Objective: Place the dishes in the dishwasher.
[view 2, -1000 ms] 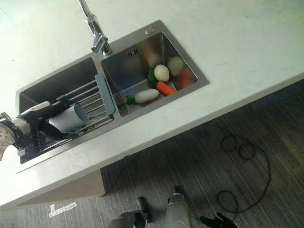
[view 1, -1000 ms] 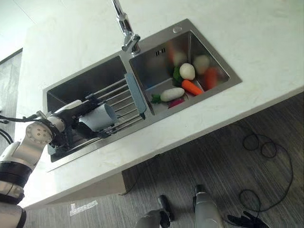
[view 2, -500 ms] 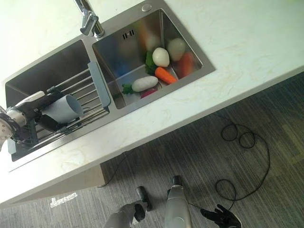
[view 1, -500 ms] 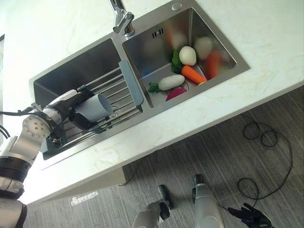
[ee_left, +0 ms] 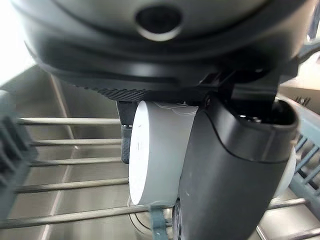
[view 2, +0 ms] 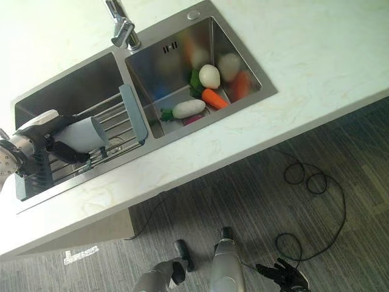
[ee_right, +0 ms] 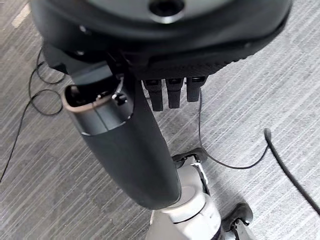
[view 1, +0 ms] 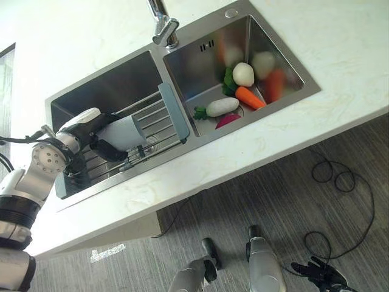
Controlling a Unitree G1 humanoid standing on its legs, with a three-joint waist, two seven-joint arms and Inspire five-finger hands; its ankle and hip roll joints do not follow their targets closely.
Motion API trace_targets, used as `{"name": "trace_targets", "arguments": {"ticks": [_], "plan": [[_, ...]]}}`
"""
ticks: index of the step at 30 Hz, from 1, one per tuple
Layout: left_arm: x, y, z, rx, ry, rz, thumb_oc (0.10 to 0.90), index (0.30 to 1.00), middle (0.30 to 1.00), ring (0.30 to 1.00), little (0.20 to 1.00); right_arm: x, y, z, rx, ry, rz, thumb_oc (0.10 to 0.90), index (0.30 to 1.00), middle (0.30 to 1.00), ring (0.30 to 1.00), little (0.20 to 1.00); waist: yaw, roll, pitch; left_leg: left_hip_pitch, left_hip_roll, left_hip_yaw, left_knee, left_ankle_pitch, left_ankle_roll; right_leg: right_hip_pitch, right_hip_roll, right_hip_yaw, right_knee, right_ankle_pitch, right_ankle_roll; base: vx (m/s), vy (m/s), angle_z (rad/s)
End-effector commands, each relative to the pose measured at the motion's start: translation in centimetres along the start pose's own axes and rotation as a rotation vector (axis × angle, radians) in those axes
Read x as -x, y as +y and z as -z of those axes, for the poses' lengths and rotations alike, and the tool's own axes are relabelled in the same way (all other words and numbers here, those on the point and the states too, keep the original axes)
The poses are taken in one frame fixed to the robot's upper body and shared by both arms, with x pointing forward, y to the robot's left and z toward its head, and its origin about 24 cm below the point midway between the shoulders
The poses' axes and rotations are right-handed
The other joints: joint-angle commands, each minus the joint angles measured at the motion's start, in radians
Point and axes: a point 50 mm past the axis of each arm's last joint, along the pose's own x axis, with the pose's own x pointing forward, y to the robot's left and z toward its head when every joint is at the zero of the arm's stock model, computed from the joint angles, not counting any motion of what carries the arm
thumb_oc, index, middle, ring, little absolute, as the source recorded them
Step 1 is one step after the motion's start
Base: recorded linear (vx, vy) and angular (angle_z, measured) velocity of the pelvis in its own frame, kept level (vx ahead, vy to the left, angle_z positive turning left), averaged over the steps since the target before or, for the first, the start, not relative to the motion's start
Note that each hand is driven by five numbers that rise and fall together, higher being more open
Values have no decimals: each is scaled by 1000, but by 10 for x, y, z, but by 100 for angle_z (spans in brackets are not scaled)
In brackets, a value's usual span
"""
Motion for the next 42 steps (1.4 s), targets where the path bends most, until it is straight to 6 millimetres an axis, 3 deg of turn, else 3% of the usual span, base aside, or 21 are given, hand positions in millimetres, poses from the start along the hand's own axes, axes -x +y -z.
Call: {"name": "trace_targets", "arguments": {"ticks": [1,14,23,26,27,32,35,36,39,42], "plan": [[28,72,-4,25,-69,-359,400,300,300,300,300,11,-12,29,-3,60,31,800,900,900,900,900,-4,-23,-129,-53,31,-72,115,-85,-58,66,-65,-34,-122,60,135,0,0,0],[70,117,-16,60,-183,-669,400,300,300,300,300,16,-15,56,-38,178,83,800,900,900,900,900,67,-28,-221,5,37,-97,115,-102,-60,163,-61,-87,-122,12,128,9,-14,11],[97,119,-13,110,-228,-855,400,300,300,300,300,13,-4,59,100,257,-31,800,900,900,900,900,147,-41,-258,26,30,-163,115,-102,-57,220,-35,-126,-122,-27,99,-65,-87,17],[109,109,2,157,-200,-910,400,300,300,300,300,12,8,63,252,323,-137,800,900,900,900,900,186,-43,-257,28,28,-200,115,-91,-64,242,-21,-146,-122,-41,84,-125,-174,40],[119,98,17,209,-177,-956,400,300,300,300,300,9,17,60,366,320,-191,800,900,900,900,900,219,-42,-254,20,41,-216,115,-73,-85,263,-13,-182,-122,-53,77,-177,-181,62],[124,69,23,333,-246,-966,400,300,300,300,300,4,29,49,395,299,-213,800,900,900,900,900,258,-33,-231,-77,94,-205,115,18,-137,299,-10,-266,-122,-70,67,-239,-84,116],[119,53,21,377,-294,-946,400,300,300,300,300,2,31,46,356,285,-193,800,900,900,900,900,256,-47,-227,-44,110,-129,115,20,-125,303,-36,-333,-122,-63,67,-222,-14,105],[118,49,20,381,-303,-941,400,300,300,300,300,2,30,46,348,285,-190,800,900,900,900,900,251,-56,-231,-22,110,-118,115,-2,-131,311,-41,-331,-122,-77,75,-163,34,161],[104,26,-1,429,-396,-914,400,300,300,300,300,3,29,48,268,258,-163,800,900,900,900,900,222,-91,-228,56,128,-11,115,-27,-98,307,-79,-398,-122,-41,81,-365,232,144],[93,13,-25,490,-499,-832,400,300,300,300,300,6,22,53,148,261,-120,800,900,900,900,900,199,-92,-250,84,187,79,115,-4,-116,314,-107,-481,-122,-25,88,-258,318,171]]}}
